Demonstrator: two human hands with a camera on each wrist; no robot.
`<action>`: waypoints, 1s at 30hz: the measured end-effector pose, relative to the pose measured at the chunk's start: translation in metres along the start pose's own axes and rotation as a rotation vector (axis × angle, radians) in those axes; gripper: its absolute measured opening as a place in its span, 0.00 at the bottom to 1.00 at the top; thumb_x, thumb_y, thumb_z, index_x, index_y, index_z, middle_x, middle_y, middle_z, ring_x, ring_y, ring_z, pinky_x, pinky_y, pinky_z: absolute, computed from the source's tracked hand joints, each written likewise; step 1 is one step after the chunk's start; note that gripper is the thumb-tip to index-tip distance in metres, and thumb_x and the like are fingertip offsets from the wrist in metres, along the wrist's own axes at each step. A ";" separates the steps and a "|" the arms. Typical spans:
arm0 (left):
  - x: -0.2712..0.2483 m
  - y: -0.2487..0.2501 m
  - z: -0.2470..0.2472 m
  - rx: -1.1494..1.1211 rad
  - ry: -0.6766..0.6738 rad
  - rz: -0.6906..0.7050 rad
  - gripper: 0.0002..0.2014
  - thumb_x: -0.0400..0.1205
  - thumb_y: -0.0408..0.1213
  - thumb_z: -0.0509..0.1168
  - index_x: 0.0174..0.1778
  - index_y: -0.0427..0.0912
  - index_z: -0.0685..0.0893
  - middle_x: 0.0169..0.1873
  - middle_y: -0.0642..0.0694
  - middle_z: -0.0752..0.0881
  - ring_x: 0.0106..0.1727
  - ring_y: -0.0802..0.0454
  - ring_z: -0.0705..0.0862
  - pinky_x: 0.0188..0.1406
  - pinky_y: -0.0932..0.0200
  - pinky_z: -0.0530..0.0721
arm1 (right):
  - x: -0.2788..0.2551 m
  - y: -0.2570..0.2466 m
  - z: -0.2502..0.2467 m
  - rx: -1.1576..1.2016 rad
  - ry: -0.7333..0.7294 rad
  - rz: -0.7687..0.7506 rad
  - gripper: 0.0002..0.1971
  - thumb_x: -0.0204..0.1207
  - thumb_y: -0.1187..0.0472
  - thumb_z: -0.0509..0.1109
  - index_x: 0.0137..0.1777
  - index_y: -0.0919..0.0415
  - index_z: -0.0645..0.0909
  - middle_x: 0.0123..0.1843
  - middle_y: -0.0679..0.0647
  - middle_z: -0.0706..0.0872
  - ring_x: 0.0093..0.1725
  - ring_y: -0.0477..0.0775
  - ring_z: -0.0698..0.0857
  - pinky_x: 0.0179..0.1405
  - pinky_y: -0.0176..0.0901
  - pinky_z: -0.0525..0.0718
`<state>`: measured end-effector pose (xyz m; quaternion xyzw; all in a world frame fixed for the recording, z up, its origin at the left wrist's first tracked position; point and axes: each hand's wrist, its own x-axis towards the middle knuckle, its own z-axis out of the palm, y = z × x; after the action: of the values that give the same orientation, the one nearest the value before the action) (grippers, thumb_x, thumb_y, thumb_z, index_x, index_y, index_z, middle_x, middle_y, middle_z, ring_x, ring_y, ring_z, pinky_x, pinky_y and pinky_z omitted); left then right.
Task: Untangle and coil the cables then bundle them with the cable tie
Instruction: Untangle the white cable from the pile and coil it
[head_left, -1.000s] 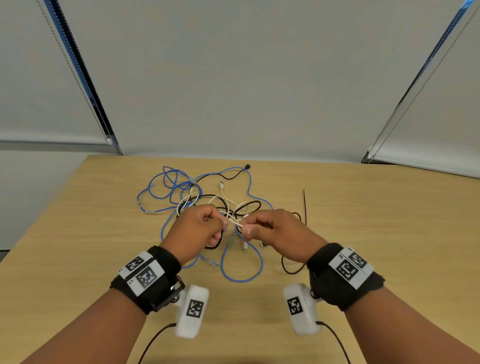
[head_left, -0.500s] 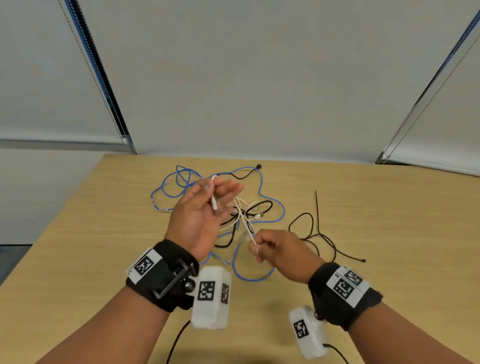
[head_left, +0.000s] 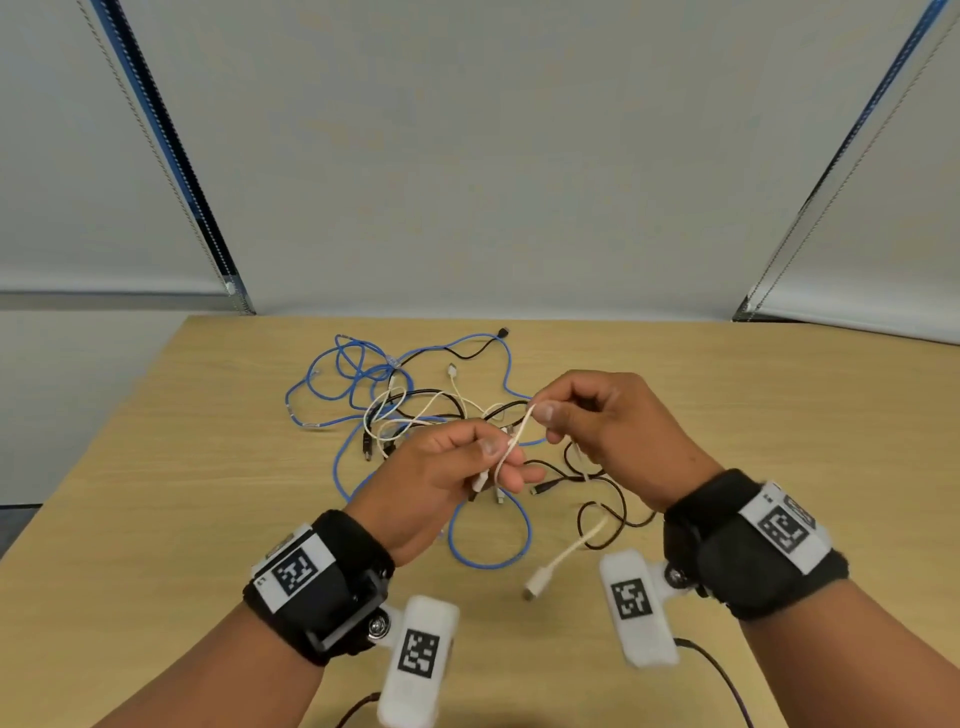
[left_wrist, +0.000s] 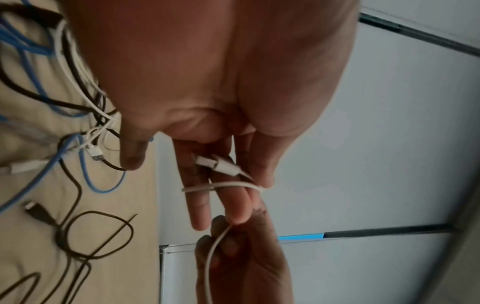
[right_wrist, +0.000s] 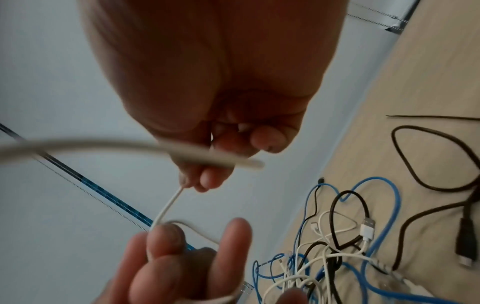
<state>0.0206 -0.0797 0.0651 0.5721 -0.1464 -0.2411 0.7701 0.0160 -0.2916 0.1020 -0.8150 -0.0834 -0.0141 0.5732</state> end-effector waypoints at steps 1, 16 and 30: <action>0.000 0.003 0.002 0.004 -0.004 0.003 0.09 0.83 0.37 0.64 0.43 0.40 0.89 0.33 0.41 0.89 0.59 0.33 0.90 0.60 0.56 0.86 | -0.001 0.002 -0.001 0.019 0.003 0.001 0.05 0.81 0.66 0.74 0.45 0.63 0.90 0.29 0.48 0.86 0.24 0.37 0.78 0.26 0.23 0.72; 0.013 0.017 -0.010 -0.247 0.249 0.244 0.12 0.88 0.34 0.60 0.41 0.47 0.85 0.61 0.37 0.90 0.71 0.40 0.85 0.61 0.46 0.76 | -0.035 0.055 0.046 -0.215 -0.302 0.166 0.10 0.84 0.60 0.68 0.58 0.45 0.88 0.32 0.45 0.87 0.31 0.46 0.80 0.34 0.37 0.79; -0.004 -0.020 -0.002 0.176 -0.007 0.064 0.14 0.88 0.40 0.59 0.47 0.38 0.88 0.33 0.41 0.88 0.57 0.35 0.91 0.62 0.37 0.77 | -0.015 0.006 0.004 -0.037 -0.084 0.023 0.08 0.84 0.64 0.70 0.49 0.57 0.91 0.46 0.52 0.93 0.33 0.49 0.84 0.33 0.40 0.83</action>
<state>0.0142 -0.0801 0.0458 0.6317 -0.1877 -0.2045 0.7238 0.0016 -0.2917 0.0937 -0.8264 -0.0979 0.0250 0.5540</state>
